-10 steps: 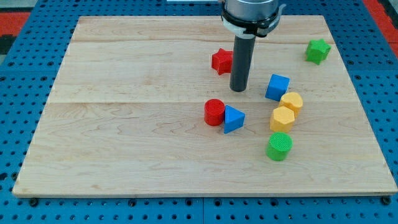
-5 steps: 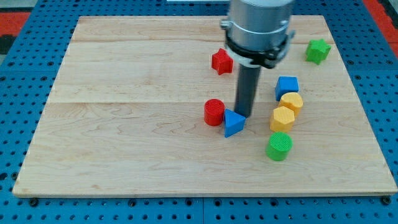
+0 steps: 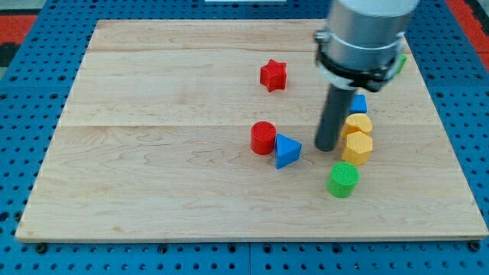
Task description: Move the blue cube yellow blocks and green circle to the right side of the board
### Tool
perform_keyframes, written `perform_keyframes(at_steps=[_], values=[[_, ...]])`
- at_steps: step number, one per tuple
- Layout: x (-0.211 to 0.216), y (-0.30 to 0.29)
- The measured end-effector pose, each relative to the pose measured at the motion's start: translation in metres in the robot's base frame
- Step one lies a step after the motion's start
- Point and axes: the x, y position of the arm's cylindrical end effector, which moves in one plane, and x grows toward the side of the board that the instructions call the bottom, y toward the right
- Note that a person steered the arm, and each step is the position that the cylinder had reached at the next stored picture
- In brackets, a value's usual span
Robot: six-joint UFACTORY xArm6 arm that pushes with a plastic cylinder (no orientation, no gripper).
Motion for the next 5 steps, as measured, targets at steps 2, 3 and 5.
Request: perform_keyframes(at_steps=[2,3,5], values=[[0.059,-0.045],[0.067,-0.029],[0.068,0.014]])
